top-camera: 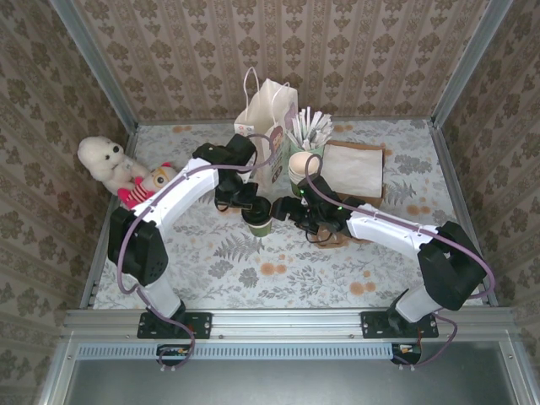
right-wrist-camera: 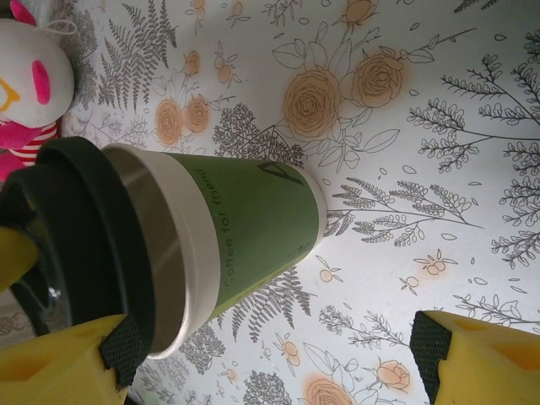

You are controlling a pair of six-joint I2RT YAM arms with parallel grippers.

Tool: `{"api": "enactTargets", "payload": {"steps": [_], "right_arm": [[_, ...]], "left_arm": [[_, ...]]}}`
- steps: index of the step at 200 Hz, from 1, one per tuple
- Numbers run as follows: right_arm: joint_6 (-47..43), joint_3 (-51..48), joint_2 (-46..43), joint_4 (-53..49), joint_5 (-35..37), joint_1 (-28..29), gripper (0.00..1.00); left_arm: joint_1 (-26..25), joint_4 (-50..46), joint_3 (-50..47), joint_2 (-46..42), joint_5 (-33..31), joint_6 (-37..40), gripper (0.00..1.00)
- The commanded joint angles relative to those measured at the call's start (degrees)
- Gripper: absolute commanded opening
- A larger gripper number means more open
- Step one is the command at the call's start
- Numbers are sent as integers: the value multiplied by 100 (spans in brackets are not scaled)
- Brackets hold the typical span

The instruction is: Pack the takeout coffee

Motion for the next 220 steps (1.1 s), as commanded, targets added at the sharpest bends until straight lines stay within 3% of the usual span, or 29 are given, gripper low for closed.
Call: {"api": "enactTargets", "payload": {"steps": [1,138,220], "right_arm": [[39,185,101,-102,-73,-16,86],[196,46,113,66,59,-16,82],[198,213,482,212,-275,8,83]], "left_arm": [[-35,94,-143,33,16,96,0],[-61,408,-547,290,231,41,0],[-61,564,-623,275,390,88,0]]}}
